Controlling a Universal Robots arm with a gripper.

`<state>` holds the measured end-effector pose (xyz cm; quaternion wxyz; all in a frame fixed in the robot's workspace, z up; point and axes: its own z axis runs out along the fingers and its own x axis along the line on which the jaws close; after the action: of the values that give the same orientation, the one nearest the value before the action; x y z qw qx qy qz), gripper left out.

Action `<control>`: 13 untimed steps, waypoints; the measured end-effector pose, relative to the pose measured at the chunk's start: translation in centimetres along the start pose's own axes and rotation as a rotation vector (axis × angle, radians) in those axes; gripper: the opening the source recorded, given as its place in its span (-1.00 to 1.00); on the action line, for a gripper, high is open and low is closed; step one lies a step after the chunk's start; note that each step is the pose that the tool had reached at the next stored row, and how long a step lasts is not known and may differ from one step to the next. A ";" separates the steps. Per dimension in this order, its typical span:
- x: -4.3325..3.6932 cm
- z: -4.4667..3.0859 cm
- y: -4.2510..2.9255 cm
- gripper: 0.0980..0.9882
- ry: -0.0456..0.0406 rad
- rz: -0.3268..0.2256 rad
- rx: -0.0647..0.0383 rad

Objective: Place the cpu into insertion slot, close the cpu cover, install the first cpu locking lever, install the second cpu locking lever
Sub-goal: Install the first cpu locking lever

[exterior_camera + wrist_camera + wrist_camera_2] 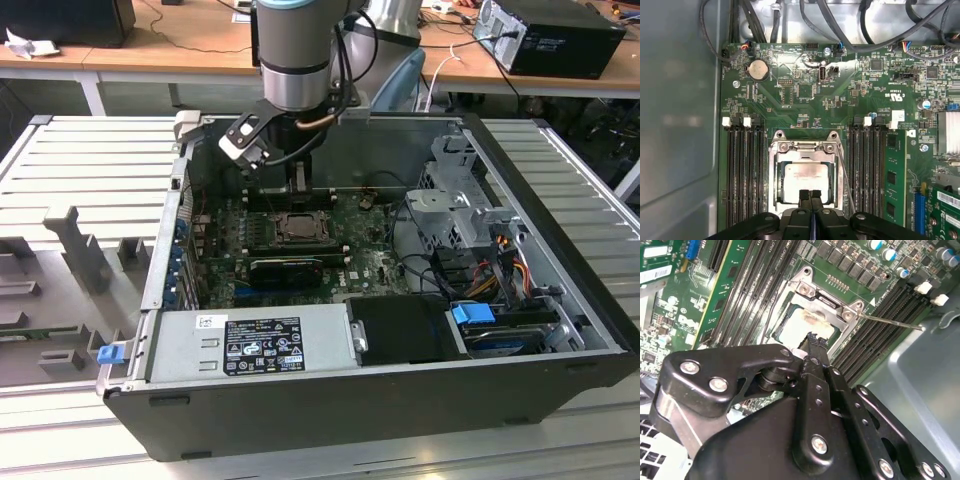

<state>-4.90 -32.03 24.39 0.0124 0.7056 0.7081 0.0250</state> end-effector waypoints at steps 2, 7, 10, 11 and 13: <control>0.01 -0.73 0.04 -0.98 0.0000 0.000 0.000; 0.03 -1.81 0.10 -0.98 0.0000 0.000 0.000; 0.04 -2.44 0.13 -0.98 0.0000 0.000 0.000; 0.05 -2.78 0.15 -0.98 0.0000 0.000 0.000; 0.06 -3.40 0.18 -0.98 -0.0001 0.000 0.000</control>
<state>-4.90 -32.03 27.79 0.0124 0.7056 0.7081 0.0250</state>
